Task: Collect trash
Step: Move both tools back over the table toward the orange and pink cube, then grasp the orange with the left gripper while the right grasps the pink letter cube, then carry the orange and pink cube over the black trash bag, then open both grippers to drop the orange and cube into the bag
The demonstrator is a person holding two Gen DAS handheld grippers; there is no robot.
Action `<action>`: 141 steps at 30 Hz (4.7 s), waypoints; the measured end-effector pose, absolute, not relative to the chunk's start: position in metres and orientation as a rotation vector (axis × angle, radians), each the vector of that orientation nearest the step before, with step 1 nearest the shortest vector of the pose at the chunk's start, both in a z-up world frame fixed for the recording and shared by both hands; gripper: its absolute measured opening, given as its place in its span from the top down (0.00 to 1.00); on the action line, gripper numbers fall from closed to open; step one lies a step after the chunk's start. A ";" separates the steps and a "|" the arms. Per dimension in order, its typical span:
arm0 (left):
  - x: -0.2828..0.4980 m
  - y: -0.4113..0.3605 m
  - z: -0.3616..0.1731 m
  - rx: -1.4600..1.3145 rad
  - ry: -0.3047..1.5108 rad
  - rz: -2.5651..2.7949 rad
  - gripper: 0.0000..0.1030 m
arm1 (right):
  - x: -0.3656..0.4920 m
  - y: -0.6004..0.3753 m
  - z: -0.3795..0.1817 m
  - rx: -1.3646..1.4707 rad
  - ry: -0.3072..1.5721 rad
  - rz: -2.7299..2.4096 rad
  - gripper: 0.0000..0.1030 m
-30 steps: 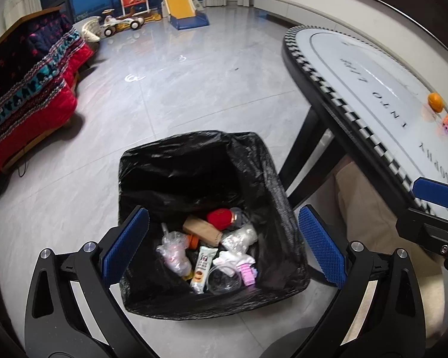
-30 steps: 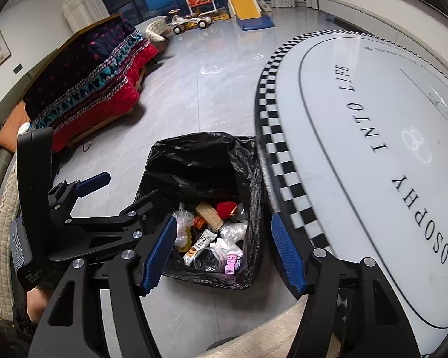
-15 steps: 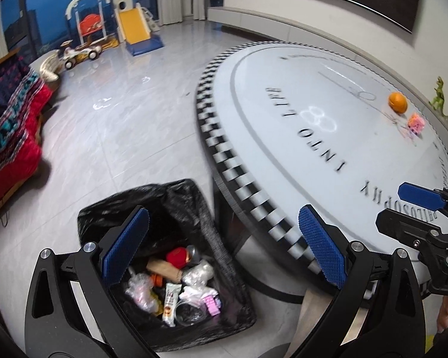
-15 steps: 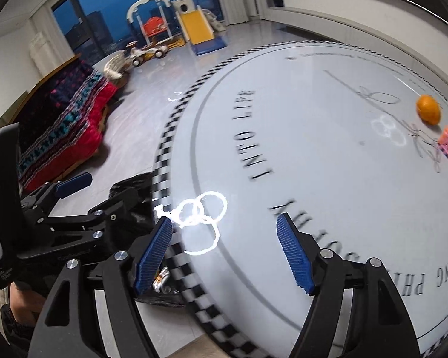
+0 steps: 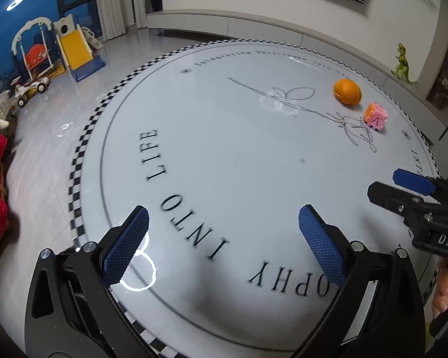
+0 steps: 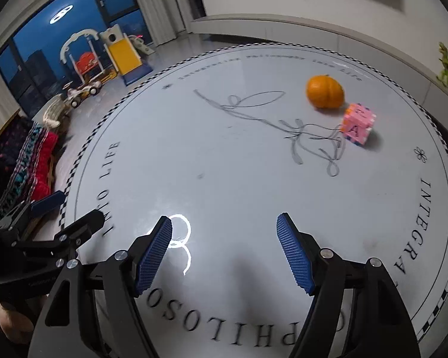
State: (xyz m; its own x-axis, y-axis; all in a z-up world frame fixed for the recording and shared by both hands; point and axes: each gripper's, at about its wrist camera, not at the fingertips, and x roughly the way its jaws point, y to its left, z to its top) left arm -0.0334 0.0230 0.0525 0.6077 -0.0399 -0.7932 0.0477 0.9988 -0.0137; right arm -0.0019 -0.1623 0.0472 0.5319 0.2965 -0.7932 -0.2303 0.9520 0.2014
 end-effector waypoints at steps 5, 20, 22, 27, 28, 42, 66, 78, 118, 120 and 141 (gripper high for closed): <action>0.003 -0.012 0.045 0.032 0.935 -0.102 0.06 | 0.037 -0.215 0.042 0.146 0.955 0.176 0.29; 0.100 -0.058 0.035 0.023 0.977 -0.162 0.06 | 0.134 -0.260 0.024 0.202 0.982 0.001 0.29; 0.107 -0.064 0.034 0.032 0.979 -0.166 0.06 | 0.142 -0.262 0.022 0.196 0.985 -0.022 0.34; 0.117 -0.085 0.036 0.064 0.963 -0.189 0.06 | 0.152 -0.273 0.015 0.222 1.000 -0.046 0.51; 0.121 -0.090 0.037 0.066 0.962 -0.197 0.06 | 0.151 -0.277 0.015 0.224 0.994 -0.058 0.51; 0.170 -0.154 0.030 0.059 0.949 -0.302 0.06 | 0.146 -0.331 0.019 0.291 0.983 -0.122 0.51; 0.172 -0.153 0.022 0.066 0.935 -0.402 0.41 | 0.132 -0.328 0.027 0.283 0.955 -0.103 0.52; 0.105 -0.107 0.033 0.044 0.943 -0.366 0.42 | 0.081 -0.290 0.048 0.270 0.942 -0.002 0.52; -0.211 0.210 0.004 -0.297 0.878 0.291 0.42 | -0.161 0.070 0.047 -0.155 0.995 0.779 0.52; -0.219 0.224 -0.002 -0.311 0.888 0.334 0.42 | -0.166 0.084 0.045 -0.183 0.999 0.803 0.52; -0.255 0.269 -0.022 -0.394 0.883 0.516 0.06 | -0.177 0.100 0.030 -0.219 1.019 0.828 0.29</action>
